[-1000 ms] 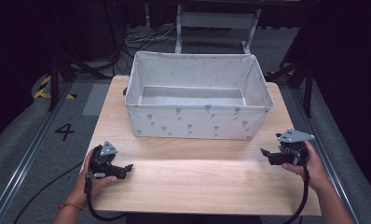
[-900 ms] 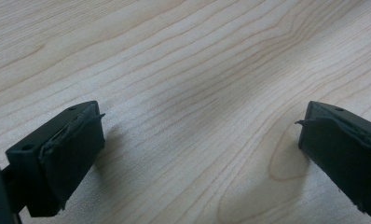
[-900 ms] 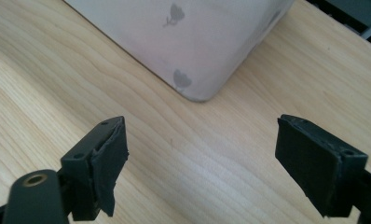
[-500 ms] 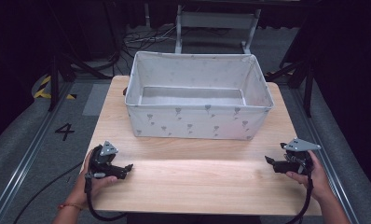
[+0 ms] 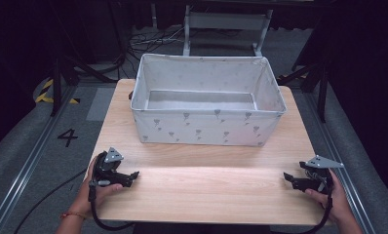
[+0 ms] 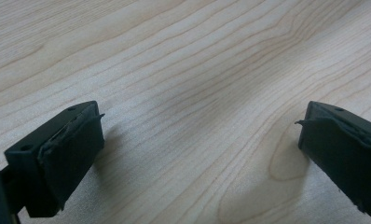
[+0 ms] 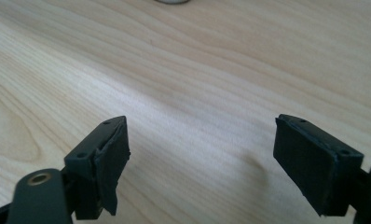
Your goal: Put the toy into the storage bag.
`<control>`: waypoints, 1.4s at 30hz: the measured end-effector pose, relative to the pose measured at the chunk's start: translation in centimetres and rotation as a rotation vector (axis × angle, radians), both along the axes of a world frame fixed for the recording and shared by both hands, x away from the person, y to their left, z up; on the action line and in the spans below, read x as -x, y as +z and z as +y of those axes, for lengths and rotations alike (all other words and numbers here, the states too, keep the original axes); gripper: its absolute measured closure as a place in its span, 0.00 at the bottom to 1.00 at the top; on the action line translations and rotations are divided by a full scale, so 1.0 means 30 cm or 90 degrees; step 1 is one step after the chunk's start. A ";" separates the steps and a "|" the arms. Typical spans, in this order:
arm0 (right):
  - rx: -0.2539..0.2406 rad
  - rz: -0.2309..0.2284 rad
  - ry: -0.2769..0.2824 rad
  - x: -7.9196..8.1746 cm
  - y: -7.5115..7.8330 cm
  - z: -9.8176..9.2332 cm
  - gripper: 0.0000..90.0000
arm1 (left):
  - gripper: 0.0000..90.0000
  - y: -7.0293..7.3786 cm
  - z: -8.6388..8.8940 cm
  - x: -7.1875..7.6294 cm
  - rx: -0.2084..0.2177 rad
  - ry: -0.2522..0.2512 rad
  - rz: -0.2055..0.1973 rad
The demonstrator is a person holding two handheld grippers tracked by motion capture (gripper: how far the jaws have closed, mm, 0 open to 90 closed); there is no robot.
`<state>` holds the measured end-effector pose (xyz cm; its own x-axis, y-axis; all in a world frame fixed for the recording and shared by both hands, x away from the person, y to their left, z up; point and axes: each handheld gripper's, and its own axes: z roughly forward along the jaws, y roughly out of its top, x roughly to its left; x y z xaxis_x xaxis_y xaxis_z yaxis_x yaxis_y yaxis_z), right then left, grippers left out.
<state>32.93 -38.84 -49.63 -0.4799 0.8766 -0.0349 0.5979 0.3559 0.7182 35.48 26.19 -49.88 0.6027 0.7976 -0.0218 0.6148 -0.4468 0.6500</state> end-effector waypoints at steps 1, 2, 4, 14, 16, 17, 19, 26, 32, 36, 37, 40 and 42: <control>-0.006 0.003 -0.001 0.004 -0.007 -0.007 0.20 | 0.00 0.000 0.000 0.000 -0.001 0.001 0.000; -0.015 0.012 0.003 0.006 -0.014 -0.013 0.19 | 0.00 0.000 0.000 0.000 -0.001 0.001 0.000; -0.026 0.011 -0.003 0.011 -0.024 -0.022 0.17 | 0.00 0.001 0.001 -0.001 -0.004 0.000 -0.004; -0.032 0.012 -0.007 0.013 -0.028 -0.026 0.16 | 0.00 0.001 -0.003 0.004 -0.005 0.012 -0.001; -0.031 0.011 -0.017 0.015 -0.028 -0.022 0.16 | 0.00 0.001 -0.004 0.006 -0.004 0.016 0.001; -0.031 0.011 -0.018 0.016 -0.028 -0.022 0.16 | 0.00 0.001 -0.004 0.006 -0.004 0.015 0.000; -0.031 0.011 -0.020 0.015 -0.028 -0.021 0.16 | 0.00 0.001 -0.005 0.005 -0.003 0.016 0.000; -0.031 0.011 -0.021 0.015 -0.027 -0.021 0.16 | 0.00 0.001 -0.007 0.005 0.000 0.020 0.004; -0.030 0.011 -0.021 0.016 -0.027 -0.020 0.16 | 0.00 0.001 -0.008 0.003 0.000 0.025 0.005; -0.031 0.011 -0.025 0.016 -0.028 -0.016 0.16 | 0.00 0.000 -0.002 -0.009 -0.001 0.046 0.000; -0.030 0.011 -0.026 0.015 -0.028 -0.016 0.15 | 0.00 0.000 -0.002 -0.009 -0.001 0.046 0.000; -0.030 0.012 -0.029 0.015 -0.028 -0.016 0.14 | 0.00 0.001 0.001 -0.011 -0.004 0.052 0.001; -0.030 0.013 -0.032 0.013 -0.028 -0.016 0.13 | 0.00 0.001 0.001 -0.011 -0.005 0.053 0.000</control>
